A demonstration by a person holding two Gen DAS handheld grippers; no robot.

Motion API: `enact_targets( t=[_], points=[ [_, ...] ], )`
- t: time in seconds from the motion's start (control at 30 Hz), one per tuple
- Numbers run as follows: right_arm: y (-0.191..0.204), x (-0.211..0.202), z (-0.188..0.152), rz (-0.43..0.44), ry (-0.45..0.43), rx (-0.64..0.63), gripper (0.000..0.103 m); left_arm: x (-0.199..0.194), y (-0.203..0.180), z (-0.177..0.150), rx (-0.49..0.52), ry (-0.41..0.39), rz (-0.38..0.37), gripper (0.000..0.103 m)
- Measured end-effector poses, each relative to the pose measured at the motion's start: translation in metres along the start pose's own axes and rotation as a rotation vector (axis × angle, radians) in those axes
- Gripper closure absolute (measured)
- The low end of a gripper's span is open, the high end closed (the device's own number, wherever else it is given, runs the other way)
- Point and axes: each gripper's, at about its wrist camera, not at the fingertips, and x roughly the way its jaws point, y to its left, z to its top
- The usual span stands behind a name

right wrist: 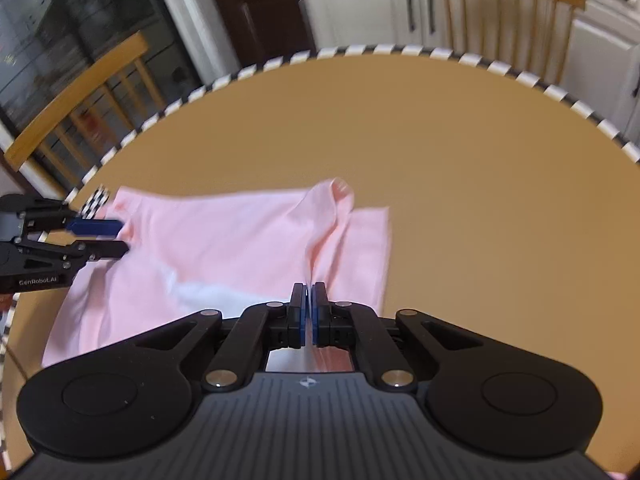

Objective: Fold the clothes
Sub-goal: 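Open both grippers and release the folded pink shirt, then move both open grippers back and over the folded shirt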

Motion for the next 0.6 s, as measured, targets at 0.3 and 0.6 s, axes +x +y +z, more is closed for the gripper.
enact_targets(
  t=[0.3, 0.6],
  points=[
    [-0.016, -0.005, -0.006, -0.109, -0.050, 0.029, 0.094, -0.010, 0.020, 0.005, -0.077, -0.068, 0.132, 0.062],
    [0.024, -0.013, -0.019, 0.078, -0.032, -0.153, 0.079, -0.030, 0.017, -0.002, -0.202, -0.113, -0.067, 0.063]
  ],
)
